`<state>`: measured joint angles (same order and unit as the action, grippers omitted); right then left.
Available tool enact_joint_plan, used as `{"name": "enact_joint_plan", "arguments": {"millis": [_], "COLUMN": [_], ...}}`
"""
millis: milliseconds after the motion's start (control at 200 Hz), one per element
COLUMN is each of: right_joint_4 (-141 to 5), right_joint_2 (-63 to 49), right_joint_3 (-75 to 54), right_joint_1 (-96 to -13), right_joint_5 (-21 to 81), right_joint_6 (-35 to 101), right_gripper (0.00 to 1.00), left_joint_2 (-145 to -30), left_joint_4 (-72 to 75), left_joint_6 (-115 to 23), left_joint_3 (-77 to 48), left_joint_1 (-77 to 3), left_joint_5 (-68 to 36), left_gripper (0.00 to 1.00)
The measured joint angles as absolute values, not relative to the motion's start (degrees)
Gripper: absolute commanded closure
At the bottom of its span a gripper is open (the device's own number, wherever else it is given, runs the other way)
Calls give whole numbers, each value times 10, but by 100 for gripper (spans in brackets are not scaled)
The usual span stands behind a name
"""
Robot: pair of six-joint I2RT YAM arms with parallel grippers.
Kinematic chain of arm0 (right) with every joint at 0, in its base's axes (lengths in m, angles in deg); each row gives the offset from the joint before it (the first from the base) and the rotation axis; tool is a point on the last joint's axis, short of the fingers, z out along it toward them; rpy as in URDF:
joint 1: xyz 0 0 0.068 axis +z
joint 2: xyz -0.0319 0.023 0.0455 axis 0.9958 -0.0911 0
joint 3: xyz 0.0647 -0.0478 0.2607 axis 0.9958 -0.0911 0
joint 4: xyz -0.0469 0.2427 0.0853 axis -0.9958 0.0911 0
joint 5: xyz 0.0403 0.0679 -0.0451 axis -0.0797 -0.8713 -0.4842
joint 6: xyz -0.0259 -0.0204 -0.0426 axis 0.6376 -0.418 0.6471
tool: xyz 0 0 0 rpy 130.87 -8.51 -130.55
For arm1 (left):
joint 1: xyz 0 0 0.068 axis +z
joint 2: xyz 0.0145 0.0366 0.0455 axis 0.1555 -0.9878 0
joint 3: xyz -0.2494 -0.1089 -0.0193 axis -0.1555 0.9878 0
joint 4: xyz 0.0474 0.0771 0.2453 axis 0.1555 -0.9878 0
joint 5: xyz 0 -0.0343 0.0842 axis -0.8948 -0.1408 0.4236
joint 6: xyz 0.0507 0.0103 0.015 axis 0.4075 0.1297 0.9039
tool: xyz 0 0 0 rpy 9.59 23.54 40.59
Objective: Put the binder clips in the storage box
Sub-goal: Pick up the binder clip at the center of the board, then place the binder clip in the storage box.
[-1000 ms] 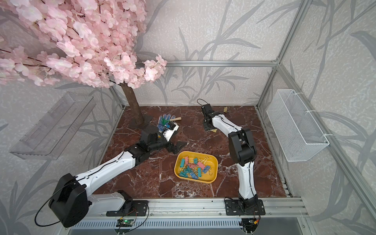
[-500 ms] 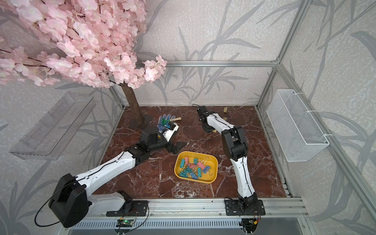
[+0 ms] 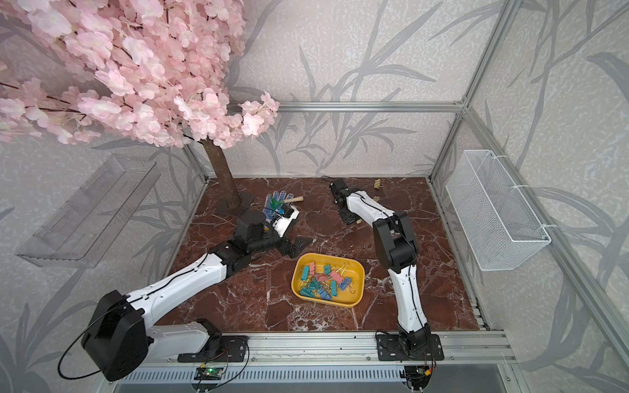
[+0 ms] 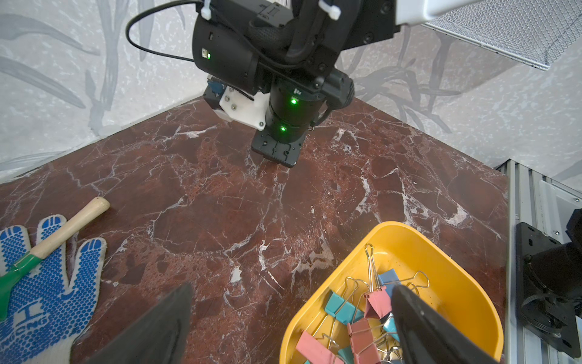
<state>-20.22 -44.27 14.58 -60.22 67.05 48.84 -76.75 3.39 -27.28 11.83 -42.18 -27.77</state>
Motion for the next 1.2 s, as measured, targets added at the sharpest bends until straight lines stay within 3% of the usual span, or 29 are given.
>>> {"name": "enact_joint_plan", "arguments": {"millis": [160, 380, 565, 775, 1200], "right_joint_4": [-211, -253, -228, -137, -170], "right_joint_2": [-291, 46, 220, 204, 33], "right_joint_3": [29, -140, -258, -283, -291], "right_joint_1": [-601, -589, -487, -381, -370], "right_joint_5": [610, 486, 435, 449, 486], "right_joint_6": [438, 328, 225, 135, 108], "right_gripper": [100, 100, 100, 100, 100], "left_joint_2": [-767, -767, -760, -760, -760], "left_joint_4": [34, 38, 40, 43, 43], "left_joint_6": [-273, -273, -273, -273, -272], "left_joint_3": [118, 118, 118, 118, 118], "left_joint_1": [-422, -422, -423, -423, -423], "left_joint_5": [-278, -279, -278, -278, -277], "left_gripper": [0, 0, 0, 0, 0]}}
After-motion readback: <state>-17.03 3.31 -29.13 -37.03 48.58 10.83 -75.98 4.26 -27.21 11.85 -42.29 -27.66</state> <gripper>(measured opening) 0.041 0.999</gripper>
